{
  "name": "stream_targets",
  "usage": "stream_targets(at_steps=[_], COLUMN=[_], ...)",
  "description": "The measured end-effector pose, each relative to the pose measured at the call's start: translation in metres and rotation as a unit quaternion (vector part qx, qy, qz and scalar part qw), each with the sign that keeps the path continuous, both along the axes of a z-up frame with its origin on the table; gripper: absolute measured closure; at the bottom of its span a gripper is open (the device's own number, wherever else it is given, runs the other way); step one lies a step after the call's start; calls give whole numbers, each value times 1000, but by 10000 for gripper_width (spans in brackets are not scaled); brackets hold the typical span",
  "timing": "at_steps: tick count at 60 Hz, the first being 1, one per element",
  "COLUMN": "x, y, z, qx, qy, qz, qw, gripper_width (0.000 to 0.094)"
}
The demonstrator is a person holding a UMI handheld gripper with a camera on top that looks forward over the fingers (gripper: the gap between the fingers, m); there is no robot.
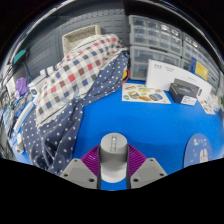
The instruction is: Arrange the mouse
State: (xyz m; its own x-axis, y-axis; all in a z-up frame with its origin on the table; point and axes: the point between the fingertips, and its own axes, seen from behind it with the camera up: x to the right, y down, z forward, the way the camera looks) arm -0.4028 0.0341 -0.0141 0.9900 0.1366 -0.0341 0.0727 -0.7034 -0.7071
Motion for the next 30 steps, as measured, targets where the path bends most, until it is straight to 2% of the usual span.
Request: stream_targets(at_steps=[4, 11, 22, 30], x=[2, 17, 92, 171], y=[4, 20, 34, 27], z=[18, 98, 235, 271], qx=[7, 66, 179, 207], qy=[-1, 7, 6, -19], qz=[29, 62, 58, 36], qw=[1000, 996, 982, 977], gripper_width=[590, 590, 591, 591])
